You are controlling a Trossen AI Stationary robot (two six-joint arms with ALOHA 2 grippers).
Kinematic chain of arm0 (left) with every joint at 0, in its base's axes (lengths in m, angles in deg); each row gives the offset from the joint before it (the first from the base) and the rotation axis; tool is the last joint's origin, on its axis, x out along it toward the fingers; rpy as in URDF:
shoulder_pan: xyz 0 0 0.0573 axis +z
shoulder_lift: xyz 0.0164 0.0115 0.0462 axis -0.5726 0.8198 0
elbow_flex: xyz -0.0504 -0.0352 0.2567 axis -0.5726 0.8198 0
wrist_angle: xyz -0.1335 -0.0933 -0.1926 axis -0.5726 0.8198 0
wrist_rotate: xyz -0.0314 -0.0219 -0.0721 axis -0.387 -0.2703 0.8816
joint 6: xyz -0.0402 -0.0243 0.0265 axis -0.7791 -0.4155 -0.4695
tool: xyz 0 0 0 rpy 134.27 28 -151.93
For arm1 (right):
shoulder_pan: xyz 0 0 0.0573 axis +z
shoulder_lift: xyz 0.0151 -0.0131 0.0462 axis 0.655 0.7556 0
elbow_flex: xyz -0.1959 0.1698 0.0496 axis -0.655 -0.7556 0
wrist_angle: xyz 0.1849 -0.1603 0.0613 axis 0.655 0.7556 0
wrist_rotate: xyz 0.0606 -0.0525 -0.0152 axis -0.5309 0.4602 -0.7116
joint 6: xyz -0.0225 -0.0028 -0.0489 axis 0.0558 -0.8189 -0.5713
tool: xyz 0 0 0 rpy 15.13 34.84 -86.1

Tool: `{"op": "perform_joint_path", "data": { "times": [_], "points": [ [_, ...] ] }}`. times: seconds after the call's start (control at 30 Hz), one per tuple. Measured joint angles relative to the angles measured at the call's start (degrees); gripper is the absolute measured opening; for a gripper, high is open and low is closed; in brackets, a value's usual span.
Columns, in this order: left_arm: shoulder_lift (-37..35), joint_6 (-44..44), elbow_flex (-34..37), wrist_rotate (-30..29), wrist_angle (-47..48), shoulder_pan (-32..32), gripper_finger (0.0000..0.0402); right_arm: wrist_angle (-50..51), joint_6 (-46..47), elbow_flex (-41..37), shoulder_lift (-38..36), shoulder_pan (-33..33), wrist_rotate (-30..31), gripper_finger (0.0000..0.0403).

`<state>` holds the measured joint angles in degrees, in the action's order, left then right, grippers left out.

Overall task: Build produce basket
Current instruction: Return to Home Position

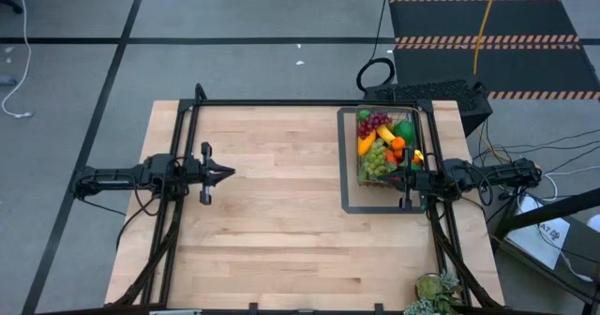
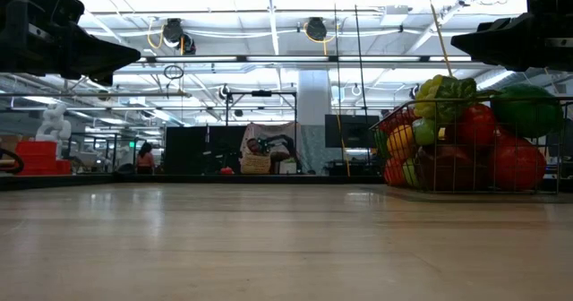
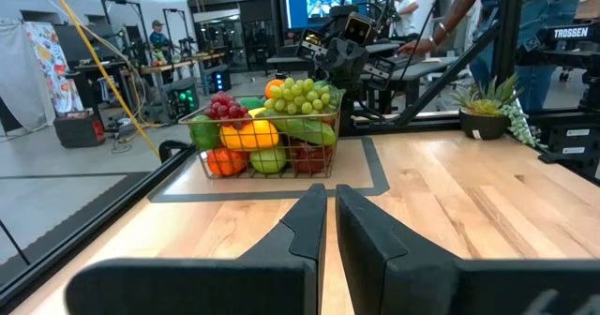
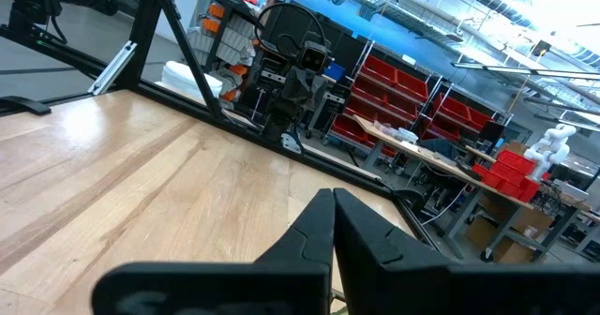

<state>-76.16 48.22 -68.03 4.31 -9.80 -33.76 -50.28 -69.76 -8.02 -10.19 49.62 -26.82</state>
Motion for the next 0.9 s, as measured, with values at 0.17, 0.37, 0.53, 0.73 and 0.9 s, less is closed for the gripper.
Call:
{"op": "perform_joint_path", "data": {
  "times": [0.17, 0.37, 0.53, 0.73, 0.9],
  "points": [
    [0.0, 0.0, 0.0, 0.0, 0.0, 0.0, 0.0031, 0.0, 0.0, 0.0, 0.0, 0.0, 0.1, 0.0000],
    [0.0, 0.0, 0.0, 0.0, 0.0, 0.0, 0.0031, -0.3, 0.0, 0.0, 0.0, 0.0, 0.1, 0.0000],
    [0.0, 0.0, 0.0, 0.0, 0.0, 0.0, 0.0031, -0.6, 3.1, 0.0, 0.0, 0.0, 0.0, 0.0000],
    [0.0, 0.0, 0.0, 0.0, 0.0, 0.0, 0.0031, -0.5, 13.5, 0.0, 0.0, 0.0, 0.0, 0.0000],
    [0.0, 0.0, 0.0, 0.0, 0.0, 0.0, 0.0031, -0.5, 19.9, 0.0, 0.0, 0.0, 0.0, 0.0000]
  ]
}}
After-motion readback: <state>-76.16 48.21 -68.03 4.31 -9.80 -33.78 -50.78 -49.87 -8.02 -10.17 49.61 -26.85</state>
